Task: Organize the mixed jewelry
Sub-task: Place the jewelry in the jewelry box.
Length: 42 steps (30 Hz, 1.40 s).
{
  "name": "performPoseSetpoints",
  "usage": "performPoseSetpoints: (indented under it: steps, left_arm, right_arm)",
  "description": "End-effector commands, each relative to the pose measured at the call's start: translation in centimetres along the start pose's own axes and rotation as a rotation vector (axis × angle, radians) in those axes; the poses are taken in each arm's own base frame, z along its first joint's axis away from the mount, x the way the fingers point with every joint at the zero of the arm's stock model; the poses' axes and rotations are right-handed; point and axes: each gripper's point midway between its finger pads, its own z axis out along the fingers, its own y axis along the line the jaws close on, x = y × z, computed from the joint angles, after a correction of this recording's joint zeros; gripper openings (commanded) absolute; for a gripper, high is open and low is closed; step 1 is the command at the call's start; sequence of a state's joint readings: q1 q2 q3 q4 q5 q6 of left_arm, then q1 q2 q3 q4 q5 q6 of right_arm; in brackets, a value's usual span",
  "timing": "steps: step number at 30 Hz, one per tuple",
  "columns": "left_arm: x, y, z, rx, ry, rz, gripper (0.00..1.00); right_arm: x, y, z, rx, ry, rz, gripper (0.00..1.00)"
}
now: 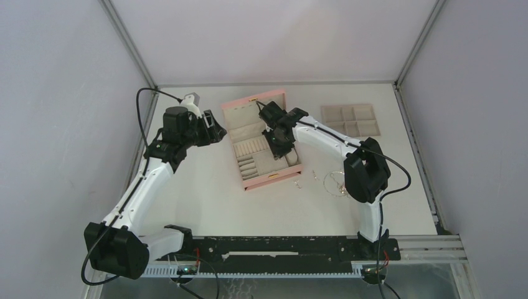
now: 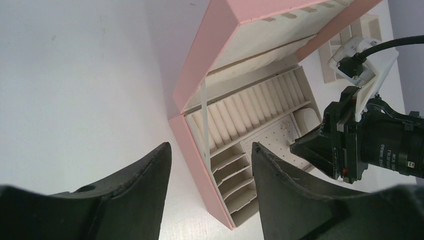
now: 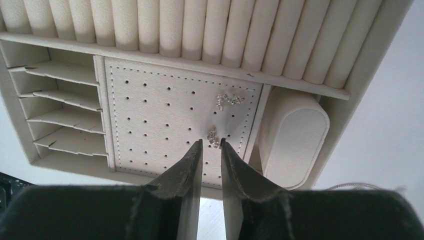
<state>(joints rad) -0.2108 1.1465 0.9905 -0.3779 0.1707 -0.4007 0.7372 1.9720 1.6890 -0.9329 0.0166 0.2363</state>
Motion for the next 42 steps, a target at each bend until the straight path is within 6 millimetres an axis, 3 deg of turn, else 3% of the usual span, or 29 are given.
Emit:
performPoseSetpoints:
  steps: [1, 12, 19, 25, 30, 42]
  left_arm:
    - [-2.1, -1.1, -0.4, 0.039, -0.053, 0.012, 0.65]
    - [-2.1, -1.1, -0.5, 0.039, -0.055, 0.011, 0.65]
    - [-2.2, -1.2, -0.4, 0.042, -0.055, 0.011, 0.65]
    - [-2.3, -1.2, -0.3, 0.044, -0.053, 0.014, 0.65]
    - [-2.4, -1.3, -0.2, 0.046, -0.052, 0.014, 0.65]
    - [-2.4, -1.3, -0.1, 0.044, -0.049, 0.012, 0.65]
  right_arm:
    - [-0.9, 0.9, -1.2, -0.022, -0.04, -0.045, 0.28]
    - [-1.2, -0.9, -0.7, 0.056, -0.04, 0.0, 0.18]
    - [-1.6, -0.9, -1.0, 0.035, -0.051, 0.011, 0.17]
    - [-1.6, 0.3, -1.7, -0.025, -0.078, -0.026, 0.23]
    - [-1.3, 0.7, -1.1, -0.027, -0.063, -0.052, 0.29]
    - [-0.3, -0.8, 0.1, 0.056, -0.012, -0.094, 0.29]
